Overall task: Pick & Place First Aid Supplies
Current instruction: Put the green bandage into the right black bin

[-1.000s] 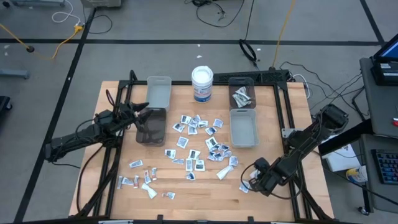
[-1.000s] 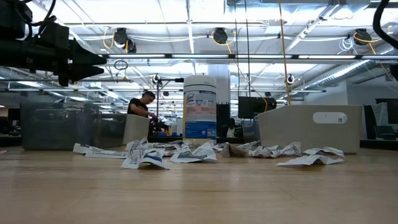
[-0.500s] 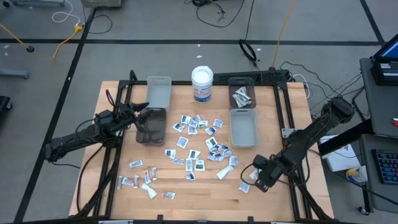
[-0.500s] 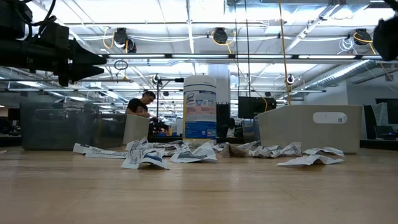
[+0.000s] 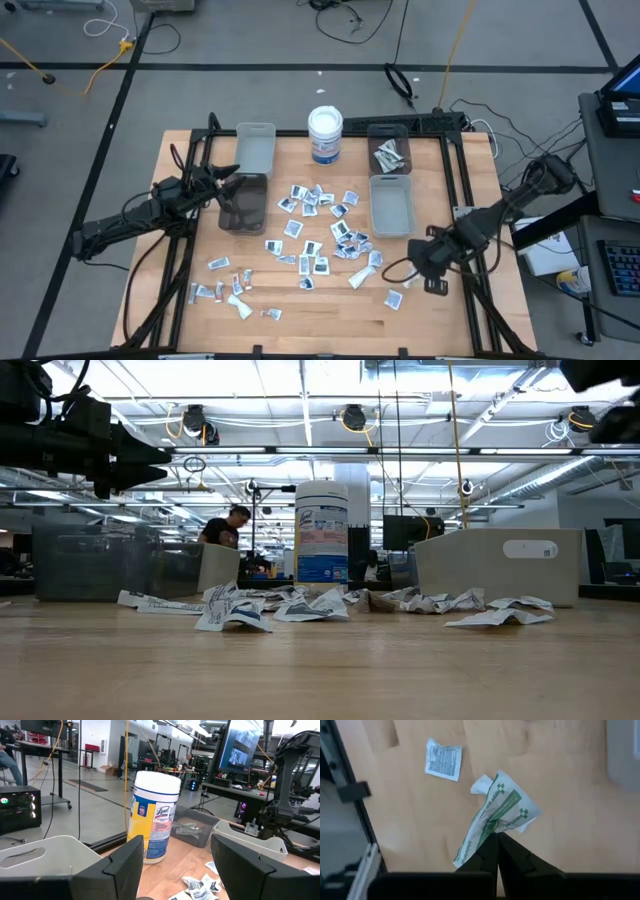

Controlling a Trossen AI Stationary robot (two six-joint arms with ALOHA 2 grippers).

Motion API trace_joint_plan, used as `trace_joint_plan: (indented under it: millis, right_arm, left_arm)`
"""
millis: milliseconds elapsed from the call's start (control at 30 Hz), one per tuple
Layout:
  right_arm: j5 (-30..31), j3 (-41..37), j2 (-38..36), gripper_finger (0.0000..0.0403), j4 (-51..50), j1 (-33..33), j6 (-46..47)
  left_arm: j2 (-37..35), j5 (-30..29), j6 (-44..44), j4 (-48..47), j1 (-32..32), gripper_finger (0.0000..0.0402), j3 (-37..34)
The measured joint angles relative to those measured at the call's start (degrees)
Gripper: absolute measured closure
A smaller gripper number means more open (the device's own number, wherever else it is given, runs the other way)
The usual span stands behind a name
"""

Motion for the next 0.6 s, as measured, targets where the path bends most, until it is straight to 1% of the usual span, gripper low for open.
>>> trace_joint_plan:
  millis: [133, 367, 467, 600]
  right_arm:
    - [-2.57, 3.07, 1.24, 0.0403, -2.25, -2.45, -8.45]
    - [-3.02, 6.79, 3.82, 0.0403, -5.21, -7.33, -22.73]
    - [-2.66, 8.13, 4.69, 0.0403, -6.76, -12.50, -28.21]
    - [-1.27, 9.04, 5.48, 0.0403, -8.40, -21.69, -33.61]
  left_arm:
    - [-0.02, 0.00, 0.00, -0.02, -0.01, 0.0165, 0.00]
    - [-0.01, 0.00, 0.00, -0.02, -0.01, 0.0165, 0.00]
    - [-0.01, 0.00, 0.00, -0.01, -0.02, 0.0165, 0.00]
    - [-0.02, 0.00, 0.00, -0.01, 0.00, 0.0165, 0.00]
